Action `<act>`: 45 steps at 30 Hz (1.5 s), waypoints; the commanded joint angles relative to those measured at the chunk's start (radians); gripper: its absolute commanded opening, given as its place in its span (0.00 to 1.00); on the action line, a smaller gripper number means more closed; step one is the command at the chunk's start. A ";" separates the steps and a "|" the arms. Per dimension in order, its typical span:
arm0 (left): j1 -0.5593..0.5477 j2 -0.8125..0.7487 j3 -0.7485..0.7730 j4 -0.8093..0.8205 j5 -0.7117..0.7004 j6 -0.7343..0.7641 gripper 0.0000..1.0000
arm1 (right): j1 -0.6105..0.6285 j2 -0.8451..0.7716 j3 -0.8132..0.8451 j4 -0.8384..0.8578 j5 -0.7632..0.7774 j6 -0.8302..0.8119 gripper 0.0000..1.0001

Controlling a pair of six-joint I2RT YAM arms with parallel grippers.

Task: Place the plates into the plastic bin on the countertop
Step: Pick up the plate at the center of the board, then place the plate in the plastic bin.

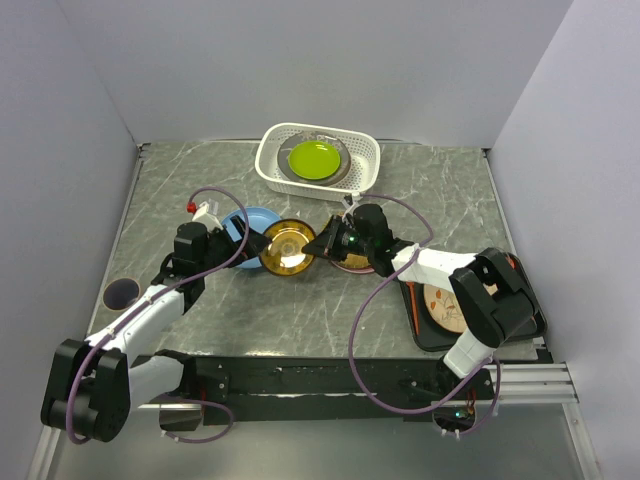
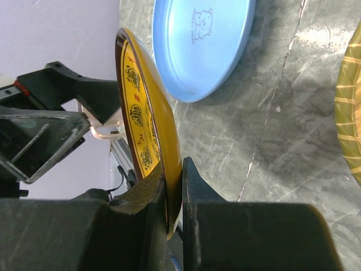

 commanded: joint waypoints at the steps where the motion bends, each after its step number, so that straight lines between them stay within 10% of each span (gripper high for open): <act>1: -0.005 -0.038 0.034 -0.027 -0.025 0.018 0.99 | 0.009 -0.028 0.004 0.024 0.011 -0.019 0.00; 45: -0.005 -0.092 -0.029 -0.081 -0.095 0.049 0.99 | -0.281 0.187 0.363 -0.035 -0.115 -0.013 0.00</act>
